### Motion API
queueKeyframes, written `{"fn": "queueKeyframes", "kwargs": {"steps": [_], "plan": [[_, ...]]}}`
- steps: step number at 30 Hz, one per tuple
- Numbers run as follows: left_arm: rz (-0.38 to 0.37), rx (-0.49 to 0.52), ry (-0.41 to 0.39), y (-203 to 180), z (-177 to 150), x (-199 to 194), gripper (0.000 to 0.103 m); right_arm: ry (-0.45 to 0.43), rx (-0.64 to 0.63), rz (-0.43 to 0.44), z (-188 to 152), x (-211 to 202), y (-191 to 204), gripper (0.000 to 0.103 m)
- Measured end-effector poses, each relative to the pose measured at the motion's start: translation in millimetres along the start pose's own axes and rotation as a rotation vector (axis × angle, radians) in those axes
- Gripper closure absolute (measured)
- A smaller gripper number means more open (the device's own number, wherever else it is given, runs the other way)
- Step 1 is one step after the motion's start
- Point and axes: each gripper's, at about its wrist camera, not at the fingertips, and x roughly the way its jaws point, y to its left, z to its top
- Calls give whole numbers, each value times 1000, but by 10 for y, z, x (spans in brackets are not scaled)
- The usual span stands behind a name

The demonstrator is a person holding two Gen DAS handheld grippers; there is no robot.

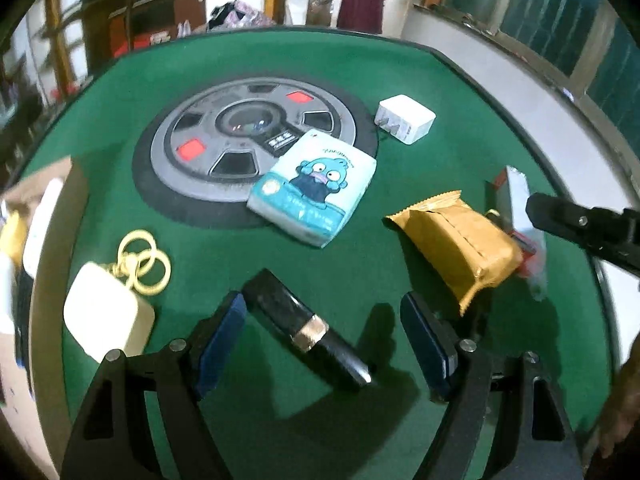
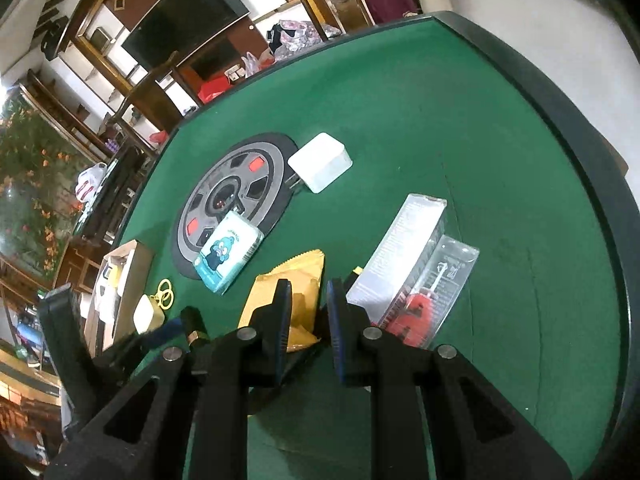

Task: Organize objects
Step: 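Grasp the black gold-banded tube with the left gripper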

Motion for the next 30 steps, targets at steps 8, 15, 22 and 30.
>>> {"fn": "queueKeyframes", "kwargs": {"steps": [8,15,22,30], "plan": [[-77,-37,7,297,-83,-134,83,-5,-19,12,-40,13,34,87],[-71,-13,-16,213,-147,-158,66,-10,-29,23,-94,37,129,87],[3,112,-59,-80,-161,-120,88,-9,-75,-12,-156,10,291,87],[-148,16,-100,207,-252,-491,89,21,-95,-26,-154,122,471,87]]}}
